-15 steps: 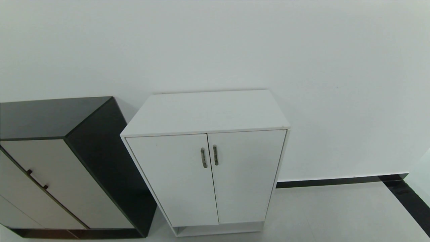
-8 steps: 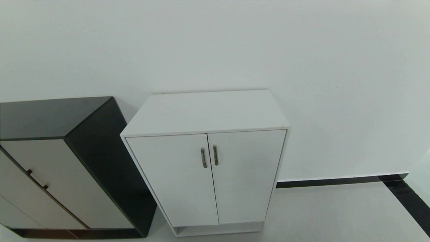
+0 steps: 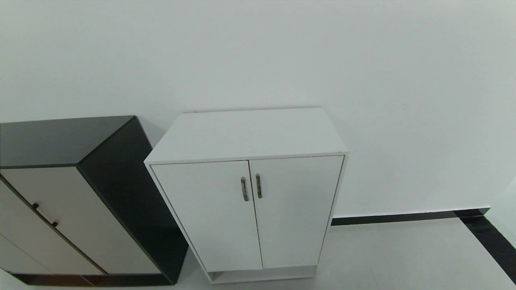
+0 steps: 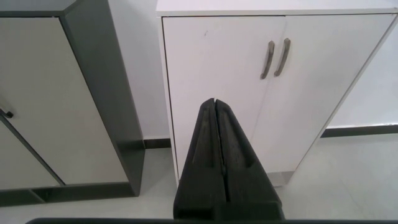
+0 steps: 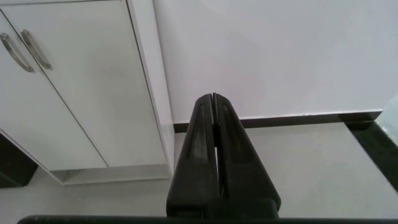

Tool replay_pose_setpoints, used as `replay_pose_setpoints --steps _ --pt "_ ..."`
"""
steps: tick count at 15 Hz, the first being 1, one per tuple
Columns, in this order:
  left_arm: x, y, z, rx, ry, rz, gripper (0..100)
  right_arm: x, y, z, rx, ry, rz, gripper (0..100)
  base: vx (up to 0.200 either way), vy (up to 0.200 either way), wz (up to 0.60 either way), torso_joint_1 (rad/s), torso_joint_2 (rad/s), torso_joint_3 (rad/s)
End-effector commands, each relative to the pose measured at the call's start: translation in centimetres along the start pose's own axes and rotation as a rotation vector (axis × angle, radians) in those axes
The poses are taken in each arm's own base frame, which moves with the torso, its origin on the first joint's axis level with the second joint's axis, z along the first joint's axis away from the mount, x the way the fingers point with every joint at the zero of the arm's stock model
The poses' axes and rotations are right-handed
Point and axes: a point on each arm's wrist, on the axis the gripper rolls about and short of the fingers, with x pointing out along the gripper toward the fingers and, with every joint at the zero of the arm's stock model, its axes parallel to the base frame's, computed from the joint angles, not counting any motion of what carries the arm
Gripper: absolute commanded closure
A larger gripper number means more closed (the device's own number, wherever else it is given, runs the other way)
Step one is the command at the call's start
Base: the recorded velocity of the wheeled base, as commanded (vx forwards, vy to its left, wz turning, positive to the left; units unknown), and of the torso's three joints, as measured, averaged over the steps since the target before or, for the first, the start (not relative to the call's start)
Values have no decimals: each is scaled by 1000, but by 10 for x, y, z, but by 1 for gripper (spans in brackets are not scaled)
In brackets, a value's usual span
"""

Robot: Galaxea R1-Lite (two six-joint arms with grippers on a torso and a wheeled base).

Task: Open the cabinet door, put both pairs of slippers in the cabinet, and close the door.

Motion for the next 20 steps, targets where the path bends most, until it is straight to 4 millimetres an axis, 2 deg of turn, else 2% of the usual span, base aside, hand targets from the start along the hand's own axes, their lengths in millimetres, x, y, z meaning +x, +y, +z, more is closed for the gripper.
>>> replay_pose_setpoints --steps 1,20 --pt "0 0 0 0 1 1 100 0 0 0 2 -1 1 100 0 0 0 0 0 0" --pt "0 0 0 0 1 1 100 0 0 0 2 -1 0 100 0 0 0 0 0 0"
